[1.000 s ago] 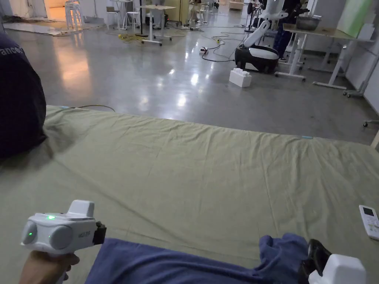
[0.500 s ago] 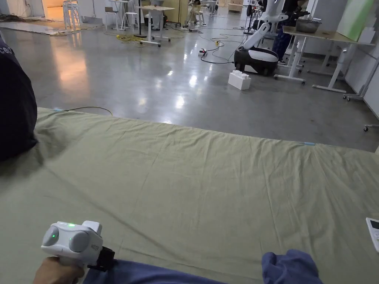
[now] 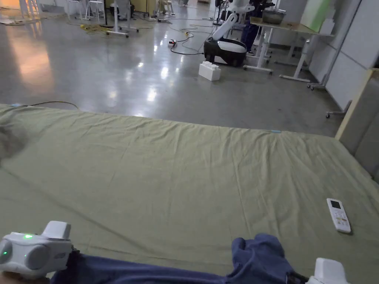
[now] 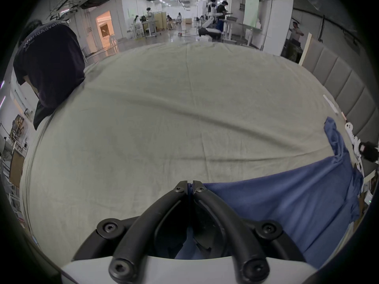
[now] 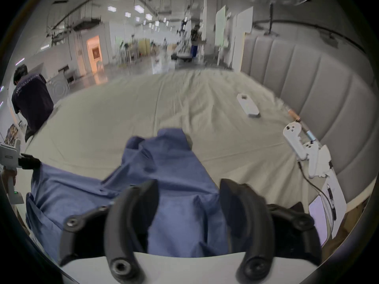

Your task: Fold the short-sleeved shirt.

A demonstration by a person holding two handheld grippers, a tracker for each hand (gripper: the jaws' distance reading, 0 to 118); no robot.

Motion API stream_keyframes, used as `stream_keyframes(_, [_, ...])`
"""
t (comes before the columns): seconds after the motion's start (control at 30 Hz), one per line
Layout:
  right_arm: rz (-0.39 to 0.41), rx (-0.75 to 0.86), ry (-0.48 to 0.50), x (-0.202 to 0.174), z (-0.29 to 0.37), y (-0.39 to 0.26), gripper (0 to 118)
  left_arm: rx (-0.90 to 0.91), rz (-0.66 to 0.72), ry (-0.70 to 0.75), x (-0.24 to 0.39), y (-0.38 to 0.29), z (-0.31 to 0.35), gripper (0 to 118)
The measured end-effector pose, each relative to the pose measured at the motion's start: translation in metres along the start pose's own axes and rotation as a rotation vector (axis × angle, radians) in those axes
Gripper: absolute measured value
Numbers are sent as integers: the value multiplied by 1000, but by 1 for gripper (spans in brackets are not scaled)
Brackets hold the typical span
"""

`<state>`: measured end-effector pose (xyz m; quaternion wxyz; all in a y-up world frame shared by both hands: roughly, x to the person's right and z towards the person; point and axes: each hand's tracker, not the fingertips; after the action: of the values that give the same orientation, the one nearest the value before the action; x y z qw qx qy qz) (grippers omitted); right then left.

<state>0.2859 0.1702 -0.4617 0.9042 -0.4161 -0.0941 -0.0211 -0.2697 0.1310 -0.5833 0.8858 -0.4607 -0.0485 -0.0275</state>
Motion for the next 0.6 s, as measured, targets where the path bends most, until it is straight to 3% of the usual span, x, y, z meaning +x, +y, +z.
stream_keyframes(0.33, [99,-274,8,0,-96,28,75,43,6,9,4,-2,28,3])
stream_keyframes(0.43, [115,-272,5,-3,-102,26,72,39,7,13,9,-1,33,3])
stream_keyframes(0.47, [116,-271,2,-3,-102,27,66,38,6,13,11,-1,34,3])
stream_keyframes(0.53, [119,-254,6,-3,-101,28,40,36,-1,16,14,0,35,3])
stream_keyframes(0.6, [114,-234,6,-4,-100,30,5,37,-8,19,18,0,37,3])
